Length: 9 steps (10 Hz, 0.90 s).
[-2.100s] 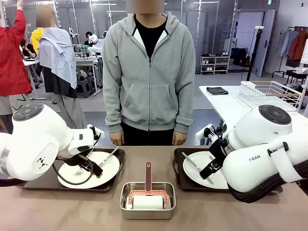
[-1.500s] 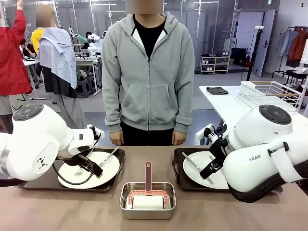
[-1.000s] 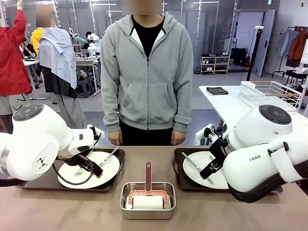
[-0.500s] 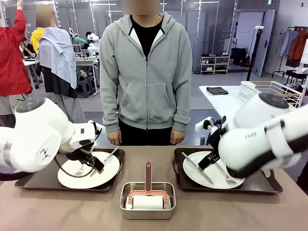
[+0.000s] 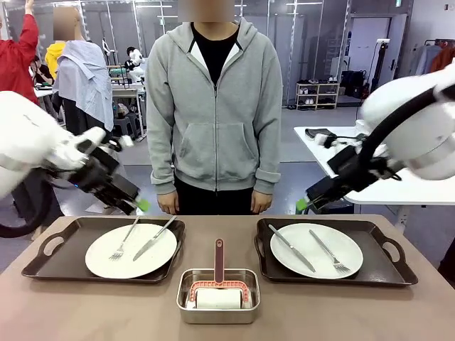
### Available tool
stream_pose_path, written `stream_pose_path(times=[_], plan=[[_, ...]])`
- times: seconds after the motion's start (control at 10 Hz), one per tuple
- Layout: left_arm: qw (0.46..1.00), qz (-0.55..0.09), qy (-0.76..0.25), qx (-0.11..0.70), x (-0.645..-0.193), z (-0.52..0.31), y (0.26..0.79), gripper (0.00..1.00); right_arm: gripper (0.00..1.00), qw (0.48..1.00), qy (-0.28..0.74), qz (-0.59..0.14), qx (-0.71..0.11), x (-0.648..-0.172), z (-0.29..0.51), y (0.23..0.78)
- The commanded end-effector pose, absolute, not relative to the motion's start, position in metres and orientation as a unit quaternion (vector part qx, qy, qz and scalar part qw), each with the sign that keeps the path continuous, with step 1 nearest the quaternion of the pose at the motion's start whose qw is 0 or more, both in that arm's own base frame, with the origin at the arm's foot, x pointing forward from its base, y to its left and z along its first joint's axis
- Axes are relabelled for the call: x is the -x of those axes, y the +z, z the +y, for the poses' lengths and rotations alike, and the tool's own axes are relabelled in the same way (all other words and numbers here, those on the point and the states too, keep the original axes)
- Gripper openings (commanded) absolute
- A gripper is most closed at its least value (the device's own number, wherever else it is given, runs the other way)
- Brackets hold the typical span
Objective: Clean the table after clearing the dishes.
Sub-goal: When the left (or right) Handle tray is removed, use the left hand (or right hand) to clean the left (or right) side of the table with the Lint Roller.
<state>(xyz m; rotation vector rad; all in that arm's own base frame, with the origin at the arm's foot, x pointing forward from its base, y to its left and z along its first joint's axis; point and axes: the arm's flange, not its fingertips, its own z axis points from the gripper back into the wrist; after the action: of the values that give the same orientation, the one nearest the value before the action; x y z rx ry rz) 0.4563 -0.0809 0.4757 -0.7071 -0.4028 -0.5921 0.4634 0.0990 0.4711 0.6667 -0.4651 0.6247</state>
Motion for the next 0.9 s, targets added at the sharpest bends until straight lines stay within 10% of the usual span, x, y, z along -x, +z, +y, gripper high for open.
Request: stream_pose_path(times=[0.0,0.8], plan=[[0.857,-0.179,-0.219,0.431,-0.475,-0.033,0.458,1.0,1.0,0.855,0.251,-0.195,-0.41,-0.468,0.062,0.449],[0.814,-0.181,-0.132,0.536,-0.459,0.042,0.421,1.0,1.0,0.815,0.174,-0.161,-0.529,-0.452,0.004,0.42]])
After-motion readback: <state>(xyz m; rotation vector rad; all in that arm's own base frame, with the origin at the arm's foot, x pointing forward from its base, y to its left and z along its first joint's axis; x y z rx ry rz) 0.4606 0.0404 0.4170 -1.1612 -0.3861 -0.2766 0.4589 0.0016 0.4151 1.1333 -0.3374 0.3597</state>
